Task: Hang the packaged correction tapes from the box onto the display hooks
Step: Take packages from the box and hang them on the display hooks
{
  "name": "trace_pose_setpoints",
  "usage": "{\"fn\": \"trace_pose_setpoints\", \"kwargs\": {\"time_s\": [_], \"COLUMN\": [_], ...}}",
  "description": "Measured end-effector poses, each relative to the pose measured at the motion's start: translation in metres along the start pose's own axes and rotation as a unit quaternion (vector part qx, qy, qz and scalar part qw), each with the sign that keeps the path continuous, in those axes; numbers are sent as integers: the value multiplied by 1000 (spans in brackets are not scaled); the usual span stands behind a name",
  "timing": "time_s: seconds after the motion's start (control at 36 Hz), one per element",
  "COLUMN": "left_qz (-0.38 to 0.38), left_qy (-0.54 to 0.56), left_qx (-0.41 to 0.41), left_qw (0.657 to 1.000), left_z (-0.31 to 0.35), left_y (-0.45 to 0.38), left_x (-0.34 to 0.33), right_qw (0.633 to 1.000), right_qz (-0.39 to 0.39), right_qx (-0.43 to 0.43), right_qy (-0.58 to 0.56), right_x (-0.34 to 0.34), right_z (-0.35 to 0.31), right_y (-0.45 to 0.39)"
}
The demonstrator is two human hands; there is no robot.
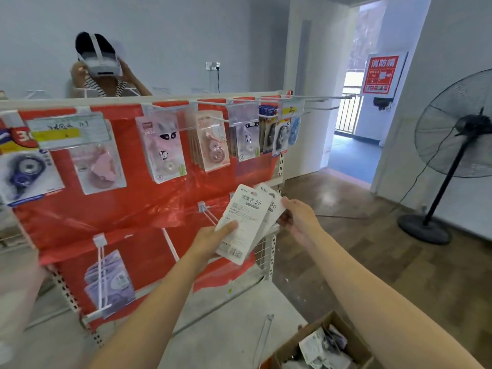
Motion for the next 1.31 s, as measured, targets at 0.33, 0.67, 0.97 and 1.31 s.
{"fn": "trace_pose_setpoints", "kwargs": {"time_s": [0.33, 0.67, 0.97, 1.31], "left_qz": [-8, 8, -78, 15], "left_qy": [36, -168, 102, 235], "left_qx": [-9, -90, 16, -14], "left_qw": [999, 982, 992, 972], "left_z": [5, 17, 8, 14], "left_y": [-1, -2, 6, 4], "left_x": [-22, -32, -29, 15], "right_qw": [984, 947, 950, 946], "right_qz": [-175, -64, -217, -193], "right_qx": [-13, 26, -27, 16], "right_qy": [-17, 313, 224, 258], "right_x": [-53, -46, -65, -59], "right_z": [30, 34, 41, 37], "right_y": [7, 4, 15, 8]}}
Point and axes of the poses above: each hand's wrist, its own y-axis away from the middle knuckle, its own x-axis out of the back of the hand, z = x × y, the point moved 9 cm from there along -y, towards the middle knuckle, and after that the axes turned 3 degrees about x, right-handed, at the moved point
